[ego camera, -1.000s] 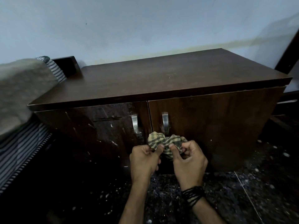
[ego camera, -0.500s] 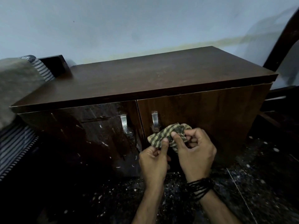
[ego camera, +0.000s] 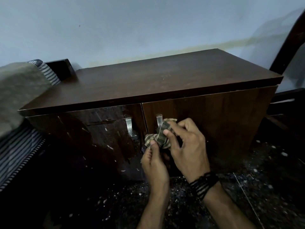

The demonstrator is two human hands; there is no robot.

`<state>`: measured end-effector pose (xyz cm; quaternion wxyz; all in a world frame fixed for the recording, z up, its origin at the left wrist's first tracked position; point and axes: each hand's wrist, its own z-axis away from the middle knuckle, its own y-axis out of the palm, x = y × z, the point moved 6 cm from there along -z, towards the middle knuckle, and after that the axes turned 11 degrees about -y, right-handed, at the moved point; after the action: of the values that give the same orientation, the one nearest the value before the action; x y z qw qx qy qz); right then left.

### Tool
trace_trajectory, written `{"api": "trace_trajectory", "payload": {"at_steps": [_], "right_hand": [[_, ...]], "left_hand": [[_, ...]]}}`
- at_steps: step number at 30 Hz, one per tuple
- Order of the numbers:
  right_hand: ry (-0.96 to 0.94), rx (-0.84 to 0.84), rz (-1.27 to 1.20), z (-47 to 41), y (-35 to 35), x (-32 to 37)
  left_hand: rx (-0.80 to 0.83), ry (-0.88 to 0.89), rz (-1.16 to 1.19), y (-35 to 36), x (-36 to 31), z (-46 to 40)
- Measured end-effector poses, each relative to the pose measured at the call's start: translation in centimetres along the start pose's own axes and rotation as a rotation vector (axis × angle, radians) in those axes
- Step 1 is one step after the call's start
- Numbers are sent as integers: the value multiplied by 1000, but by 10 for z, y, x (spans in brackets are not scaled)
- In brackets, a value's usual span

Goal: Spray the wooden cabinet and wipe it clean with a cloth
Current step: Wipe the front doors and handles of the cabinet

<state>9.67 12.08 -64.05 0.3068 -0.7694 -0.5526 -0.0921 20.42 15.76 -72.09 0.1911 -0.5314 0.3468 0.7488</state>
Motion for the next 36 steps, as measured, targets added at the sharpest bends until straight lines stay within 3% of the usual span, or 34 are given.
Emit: {"api": "trace_trajectory", "payload": {"at_steps": [4,10,15,20,28,36], "right_hand": [[-7,28,10,4,2,-2],[-86,-86,-59,-13,-6,8],[-17,37,-1,10,8,-6],[23,119,31,5,6,-4],[351,-194,-154,45,7,-8],[477,-131,-105,61,26,-27]], "left_hand": [[-41,33,-134,-7,-5,-3],[-6,366,-237,-4,-47,10],[8,181,-354,-10,-32,-6],[17,149,-417,-11,-39,-6],[0,311,-610,-9,-74,-9],[1,166,-738,-11,-75,-15]]}}
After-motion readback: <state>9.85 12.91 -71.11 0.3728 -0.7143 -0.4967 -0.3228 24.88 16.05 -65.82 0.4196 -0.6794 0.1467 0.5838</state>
